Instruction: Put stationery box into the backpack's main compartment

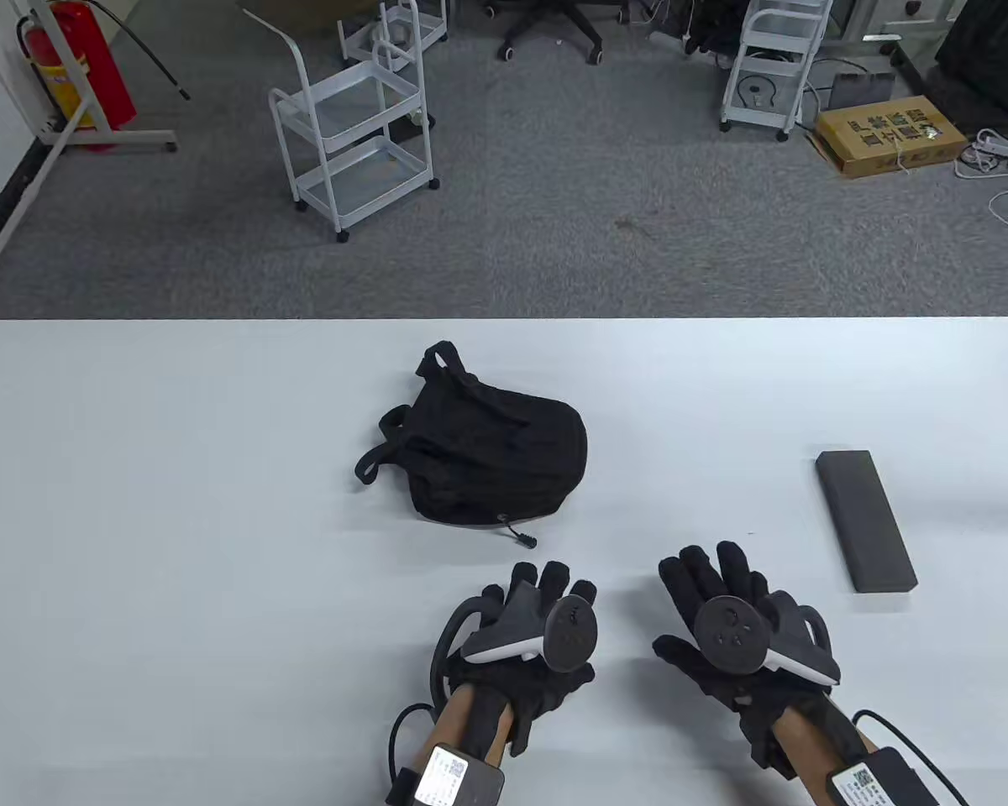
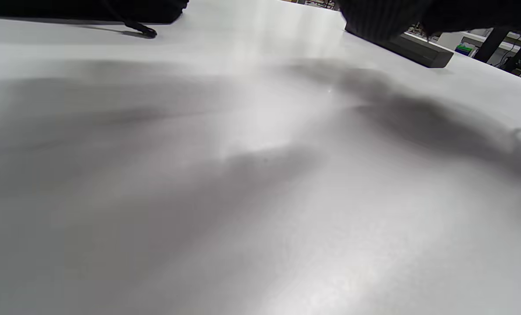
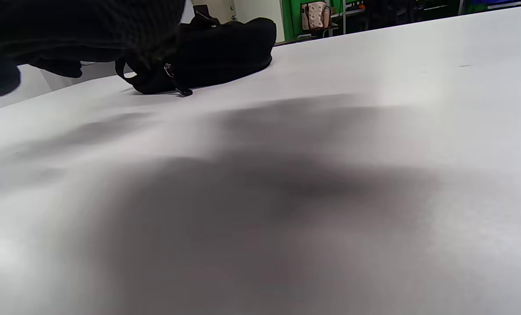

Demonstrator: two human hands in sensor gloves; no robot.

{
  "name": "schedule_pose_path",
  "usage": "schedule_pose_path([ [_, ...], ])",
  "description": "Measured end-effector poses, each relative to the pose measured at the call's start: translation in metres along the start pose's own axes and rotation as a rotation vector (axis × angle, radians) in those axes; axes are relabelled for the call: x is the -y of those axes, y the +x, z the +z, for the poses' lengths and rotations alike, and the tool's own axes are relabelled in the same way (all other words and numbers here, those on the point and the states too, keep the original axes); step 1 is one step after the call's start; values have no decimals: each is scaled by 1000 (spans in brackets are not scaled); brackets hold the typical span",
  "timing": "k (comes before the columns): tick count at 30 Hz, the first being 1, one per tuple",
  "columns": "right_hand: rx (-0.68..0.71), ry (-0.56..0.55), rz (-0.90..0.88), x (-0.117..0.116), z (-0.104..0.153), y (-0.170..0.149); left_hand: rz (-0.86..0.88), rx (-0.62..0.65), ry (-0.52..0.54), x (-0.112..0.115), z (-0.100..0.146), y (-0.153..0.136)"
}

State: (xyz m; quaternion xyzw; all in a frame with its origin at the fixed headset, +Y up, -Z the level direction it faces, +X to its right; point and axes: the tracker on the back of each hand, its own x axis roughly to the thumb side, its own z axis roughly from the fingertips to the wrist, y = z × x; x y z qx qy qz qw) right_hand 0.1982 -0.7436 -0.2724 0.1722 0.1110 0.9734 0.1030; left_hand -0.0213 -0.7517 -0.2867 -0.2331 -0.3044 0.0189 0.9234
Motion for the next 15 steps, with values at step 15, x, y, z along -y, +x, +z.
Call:
schedule_pose_path([
  [15, -4, -10, 4, -1, 1, -1, -7, 33, 57, -2, 1, 3],
])
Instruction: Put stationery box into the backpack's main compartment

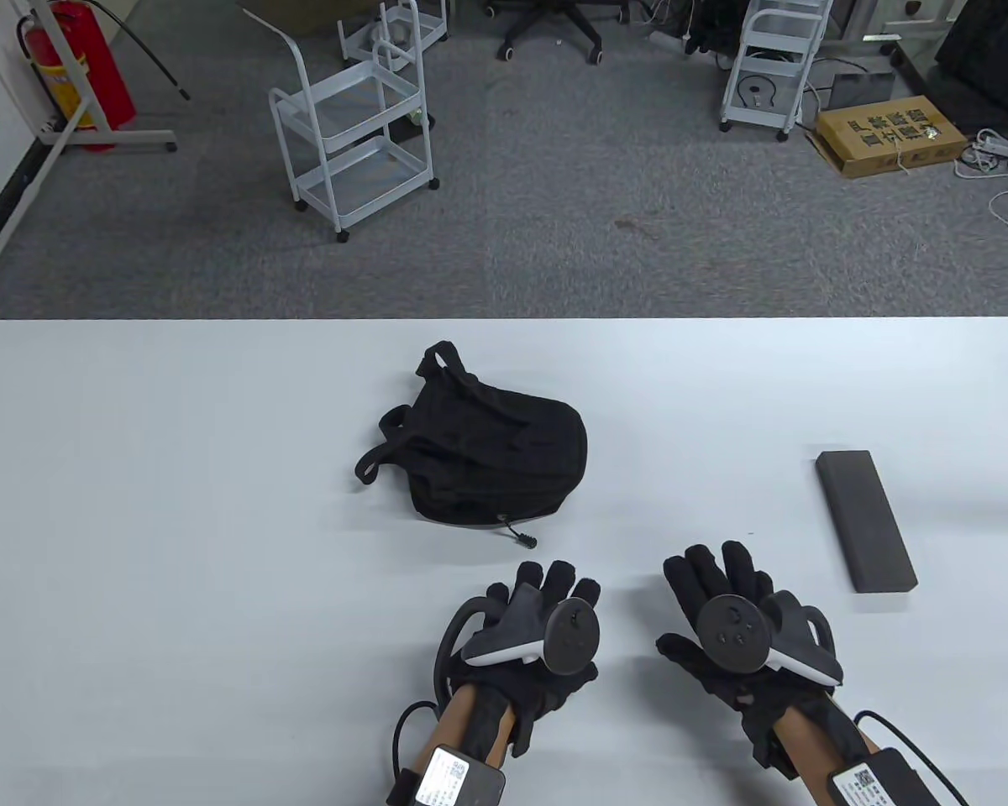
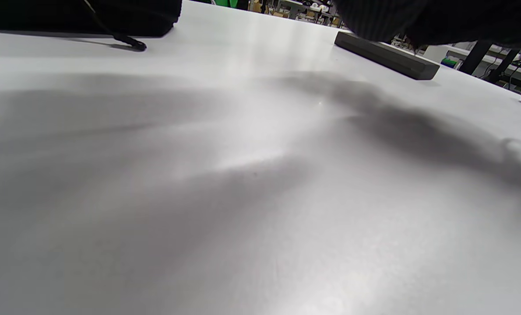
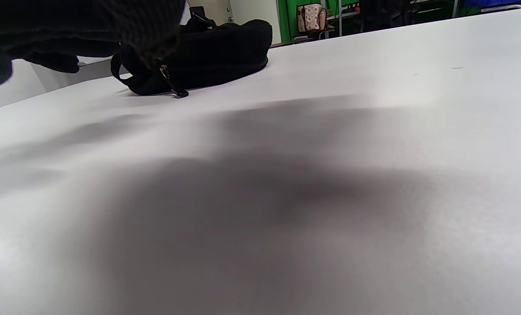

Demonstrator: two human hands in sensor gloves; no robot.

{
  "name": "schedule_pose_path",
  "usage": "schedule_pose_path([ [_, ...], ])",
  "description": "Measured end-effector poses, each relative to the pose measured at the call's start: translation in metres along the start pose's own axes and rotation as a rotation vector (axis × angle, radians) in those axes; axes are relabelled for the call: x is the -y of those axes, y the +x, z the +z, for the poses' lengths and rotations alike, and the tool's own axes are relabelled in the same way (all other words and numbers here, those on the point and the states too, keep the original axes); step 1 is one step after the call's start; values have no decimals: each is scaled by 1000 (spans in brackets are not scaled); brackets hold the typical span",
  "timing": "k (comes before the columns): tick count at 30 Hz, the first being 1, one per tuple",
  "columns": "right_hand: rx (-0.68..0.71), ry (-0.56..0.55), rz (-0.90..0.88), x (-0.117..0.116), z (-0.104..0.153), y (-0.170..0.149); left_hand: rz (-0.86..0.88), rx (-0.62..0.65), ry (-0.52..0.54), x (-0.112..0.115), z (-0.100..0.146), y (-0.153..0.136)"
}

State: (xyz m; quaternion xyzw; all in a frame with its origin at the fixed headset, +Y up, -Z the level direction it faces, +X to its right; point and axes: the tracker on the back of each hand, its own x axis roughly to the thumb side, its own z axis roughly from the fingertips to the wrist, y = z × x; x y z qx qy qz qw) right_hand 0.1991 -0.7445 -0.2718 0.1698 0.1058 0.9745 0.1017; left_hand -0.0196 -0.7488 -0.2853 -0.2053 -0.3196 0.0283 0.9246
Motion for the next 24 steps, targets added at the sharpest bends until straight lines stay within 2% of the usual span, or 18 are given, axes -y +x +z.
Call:
schedule_pose_path([
  [8, -9, 4, 0, 0, -1, -2, -6, 9, 15, -3, -1, 0],
  [11, -9, 0, -4, 0, -1, -2, -13, -5, 53, -10, 0, -1],
  [20, -3, 4, -3, -2, -1, -2, -47, -129, 84, -32, -10, -17],
  [24, -2, 11, -10, -2, -1, -2, 31, -194, 86, -44, -18, -35],
])
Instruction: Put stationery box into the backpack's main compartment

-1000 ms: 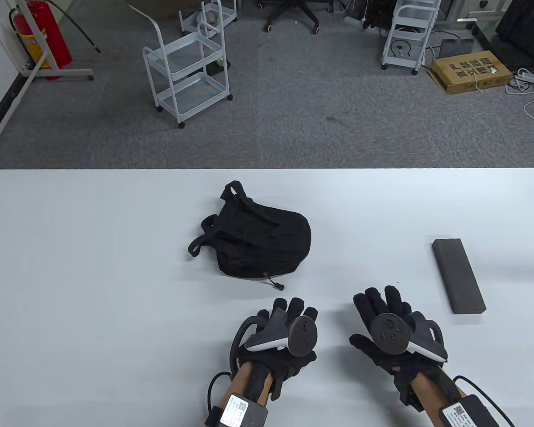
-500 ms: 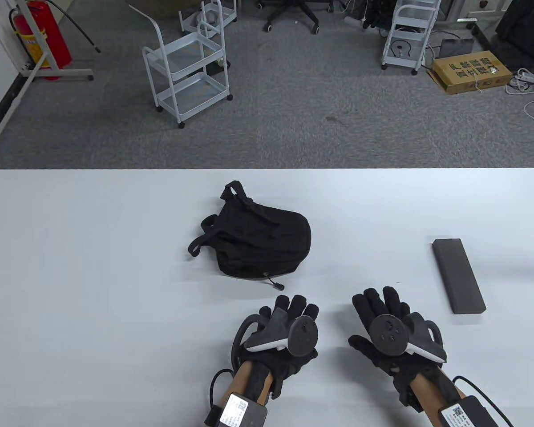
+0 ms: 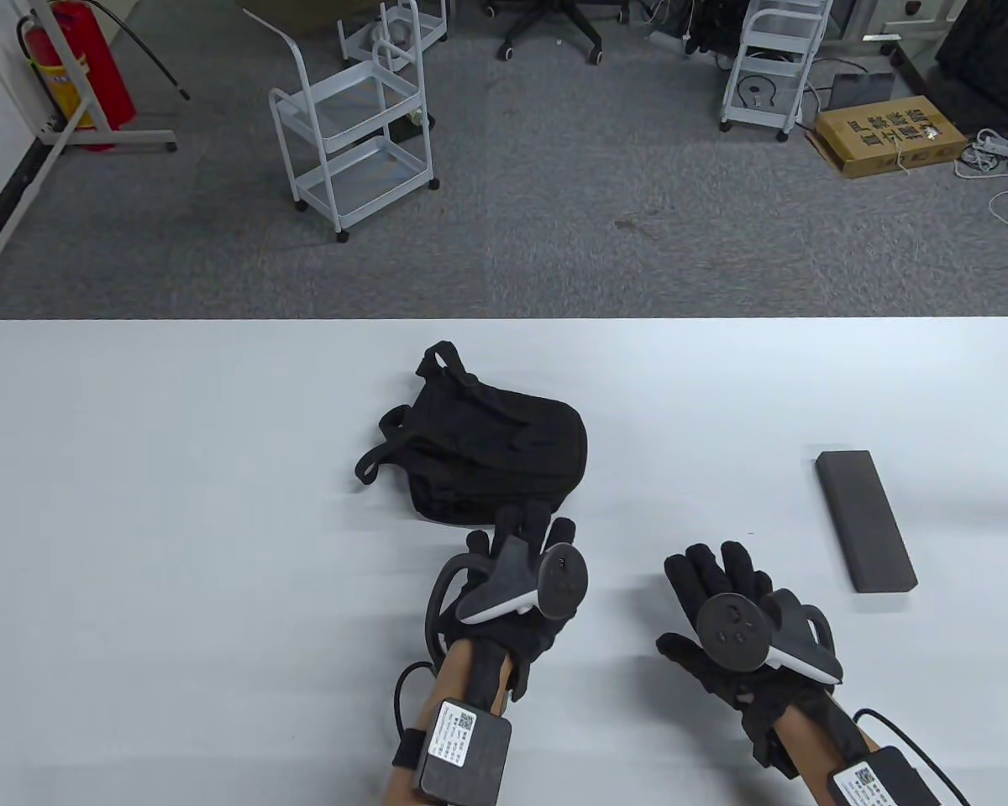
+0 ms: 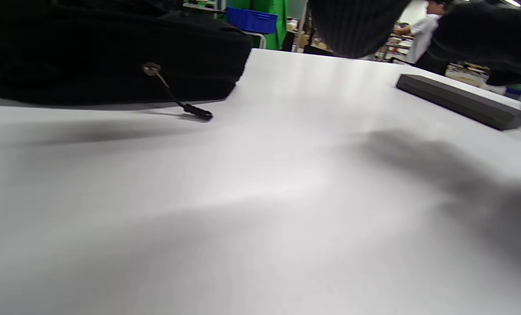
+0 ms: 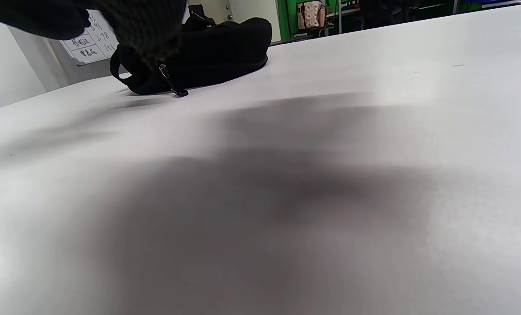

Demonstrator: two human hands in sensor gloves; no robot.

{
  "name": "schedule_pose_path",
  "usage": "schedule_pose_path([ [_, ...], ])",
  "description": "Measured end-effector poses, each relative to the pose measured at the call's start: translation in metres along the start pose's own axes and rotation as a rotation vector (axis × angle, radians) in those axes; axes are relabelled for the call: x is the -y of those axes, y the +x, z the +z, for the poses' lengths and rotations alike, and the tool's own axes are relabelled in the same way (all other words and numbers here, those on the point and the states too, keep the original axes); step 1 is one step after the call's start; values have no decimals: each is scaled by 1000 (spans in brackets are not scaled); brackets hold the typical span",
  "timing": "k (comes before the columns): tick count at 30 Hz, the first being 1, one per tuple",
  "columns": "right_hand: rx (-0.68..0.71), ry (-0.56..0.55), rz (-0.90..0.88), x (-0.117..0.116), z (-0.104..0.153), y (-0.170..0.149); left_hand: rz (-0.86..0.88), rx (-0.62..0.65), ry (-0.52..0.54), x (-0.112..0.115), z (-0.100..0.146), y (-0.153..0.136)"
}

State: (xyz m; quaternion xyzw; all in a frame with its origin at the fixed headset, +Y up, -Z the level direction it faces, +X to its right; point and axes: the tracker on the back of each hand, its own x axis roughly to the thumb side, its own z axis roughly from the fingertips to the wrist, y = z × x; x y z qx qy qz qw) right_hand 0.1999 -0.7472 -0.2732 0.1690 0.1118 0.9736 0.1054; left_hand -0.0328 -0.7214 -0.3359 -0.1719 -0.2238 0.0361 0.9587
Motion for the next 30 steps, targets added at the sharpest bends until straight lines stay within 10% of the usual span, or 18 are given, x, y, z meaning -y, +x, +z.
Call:
schedule_pose_path([
  [16, 22, 52, -18, -5, -5, 2, -236, -521, -90, -29, -71, -64],
  [30, 52, 123, 3, -15, -12, 12, -145, -577, -169, -11, -109, -87],
])
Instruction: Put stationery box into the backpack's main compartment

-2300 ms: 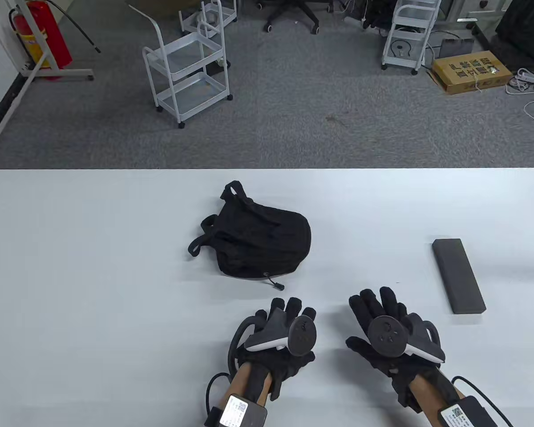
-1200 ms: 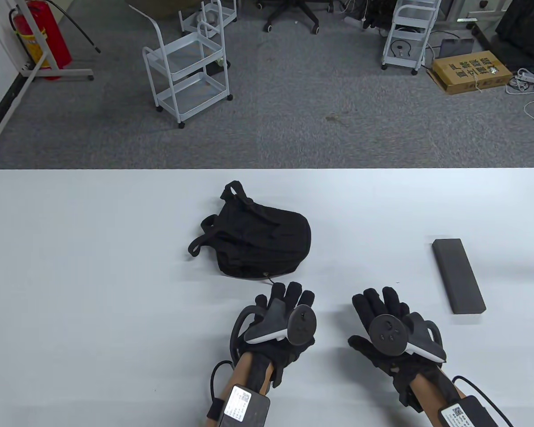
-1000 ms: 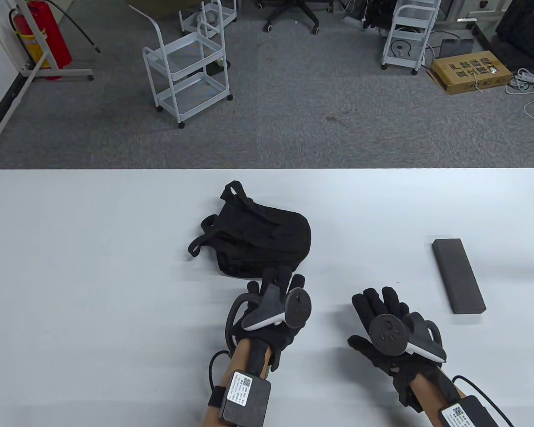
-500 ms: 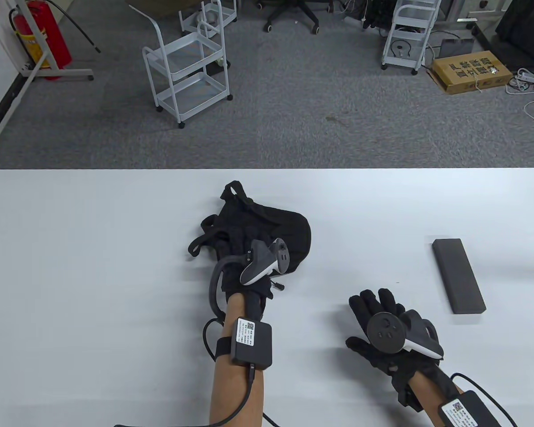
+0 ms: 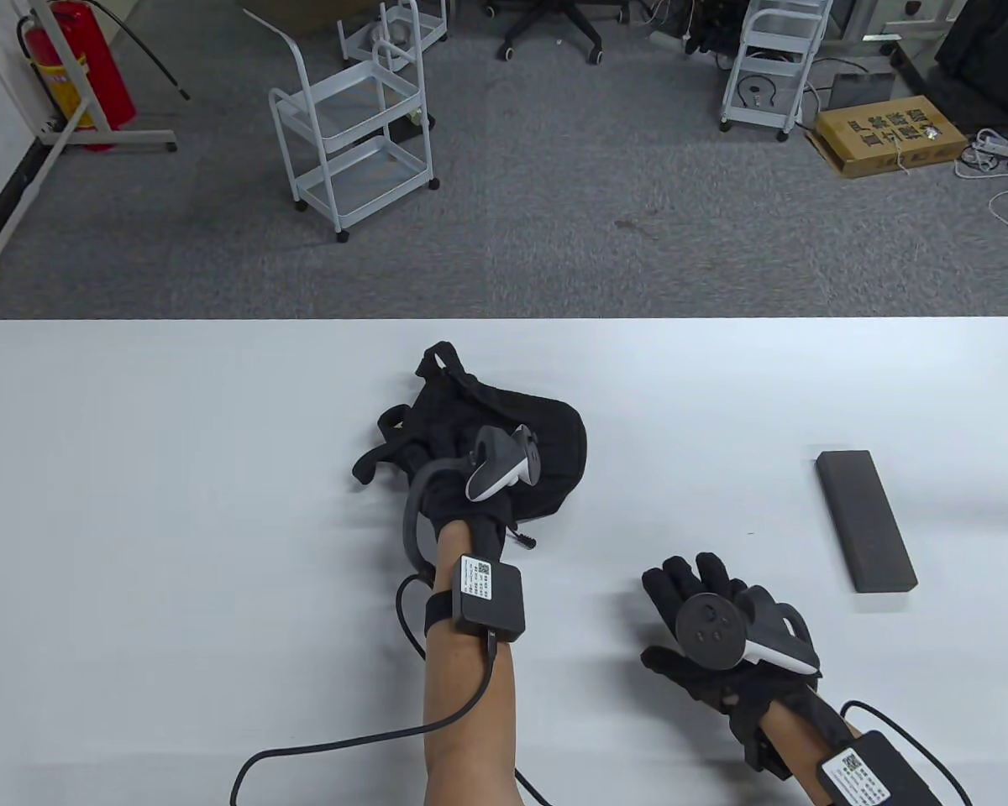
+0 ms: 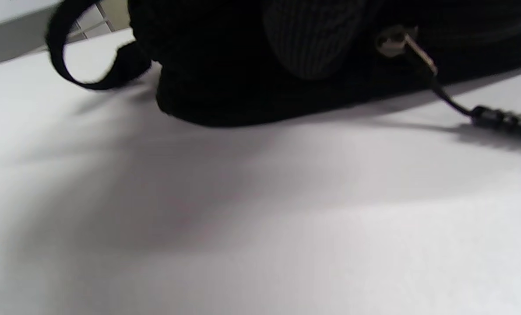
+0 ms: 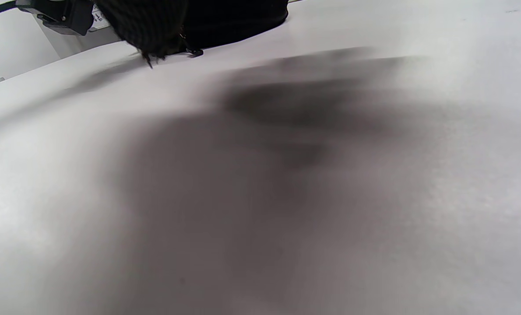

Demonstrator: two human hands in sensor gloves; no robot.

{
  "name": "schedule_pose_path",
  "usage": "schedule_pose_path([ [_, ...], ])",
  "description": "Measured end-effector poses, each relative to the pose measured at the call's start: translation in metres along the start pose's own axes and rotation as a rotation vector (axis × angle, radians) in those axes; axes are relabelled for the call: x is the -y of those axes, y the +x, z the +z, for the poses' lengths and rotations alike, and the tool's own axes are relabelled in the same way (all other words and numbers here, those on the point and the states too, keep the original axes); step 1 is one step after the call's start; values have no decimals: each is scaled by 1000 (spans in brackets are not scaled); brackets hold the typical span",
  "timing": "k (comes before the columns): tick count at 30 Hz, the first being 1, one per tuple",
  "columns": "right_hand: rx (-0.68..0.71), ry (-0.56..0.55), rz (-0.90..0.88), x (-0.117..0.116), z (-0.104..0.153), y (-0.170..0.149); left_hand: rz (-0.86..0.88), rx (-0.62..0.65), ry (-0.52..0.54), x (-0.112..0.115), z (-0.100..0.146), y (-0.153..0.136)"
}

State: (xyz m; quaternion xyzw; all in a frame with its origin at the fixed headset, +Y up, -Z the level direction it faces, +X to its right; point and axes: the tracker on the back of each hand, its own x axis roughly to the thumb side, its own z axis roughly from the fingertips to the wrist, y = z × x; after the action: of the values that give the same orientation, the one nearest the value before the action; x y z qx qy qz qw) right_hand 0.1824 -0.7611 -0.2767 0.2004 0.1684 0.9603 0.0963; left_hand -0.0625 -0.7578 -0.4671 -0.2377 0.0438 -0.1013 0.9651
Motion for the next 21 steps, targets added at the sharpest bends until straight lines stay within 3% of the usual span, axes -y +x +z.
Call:
schedule_pose_path([
  [3, 3, -1, -2, 0, 0, 0, 47, 1, 37, 6, -3, -3],
  [7, -12, 0, -7, 0, -2, -2, 66, -12, 179, 1, 1, -8],
  [12, -17, 1, -8, 0, -2, -1, 160, -17, 284, -21, 12, -22],
  [21, -15, -19, -18, 1, -1, -3, 396, -44, 560, -69, 59, -70],
])
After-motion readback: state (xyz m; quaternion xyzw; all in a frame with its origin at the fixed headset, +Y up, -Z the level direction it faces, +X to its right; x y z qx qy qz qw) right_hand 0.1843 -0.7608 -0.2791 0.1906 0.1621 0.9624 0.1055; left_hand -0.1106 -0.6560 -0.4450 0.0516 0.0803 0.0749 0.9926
